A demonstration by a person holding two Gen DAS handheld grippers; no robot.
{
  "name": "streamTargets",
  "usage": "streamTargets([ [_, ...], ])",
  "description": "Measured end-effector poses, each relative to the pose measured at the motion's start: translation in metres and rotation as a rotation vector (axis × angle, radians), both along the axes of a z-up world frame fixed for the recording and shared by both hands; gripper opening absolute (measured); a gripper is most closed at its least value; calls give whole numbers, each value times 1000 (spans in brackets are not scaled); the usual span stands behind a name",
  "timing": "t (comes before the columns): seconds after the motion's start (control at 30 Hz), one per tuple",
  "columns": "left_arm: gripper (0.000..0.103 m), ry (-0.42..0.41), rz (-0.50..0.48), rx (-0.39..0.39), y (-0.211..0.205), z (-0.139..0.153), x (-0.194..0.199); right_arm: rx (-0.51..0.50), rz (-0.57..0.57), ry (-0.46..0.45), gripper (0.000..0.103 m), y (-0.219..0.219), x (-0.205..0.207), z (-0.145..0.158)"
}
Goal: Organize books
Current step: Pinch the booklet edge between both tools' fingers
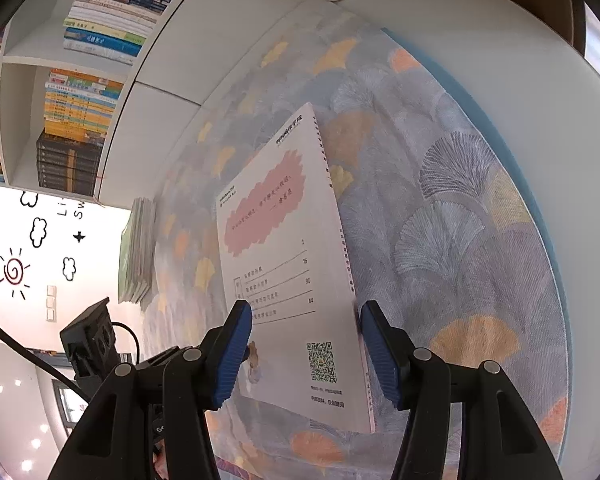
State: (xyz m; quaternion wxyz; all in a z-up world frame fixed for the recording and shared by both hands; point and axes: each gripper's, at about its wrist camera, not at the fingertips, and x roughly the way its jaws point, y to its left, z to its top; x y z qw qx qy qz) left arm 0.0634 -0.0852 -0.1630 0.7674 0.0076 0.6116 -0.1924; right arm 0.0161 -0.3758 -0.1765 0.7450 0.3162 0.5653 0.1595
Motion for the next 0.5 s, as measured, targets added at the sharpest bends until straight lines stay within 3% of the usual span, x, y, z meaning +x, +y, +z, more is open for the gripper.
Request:
streamTargets([
  [0.17,27,20,7,-1,9,0,-1,-260,136,-42,55,17,4,5],
  [0.5,28,1,-14,3,-4,0,-7,-321,179,-55,55,40,-4,-13],
])
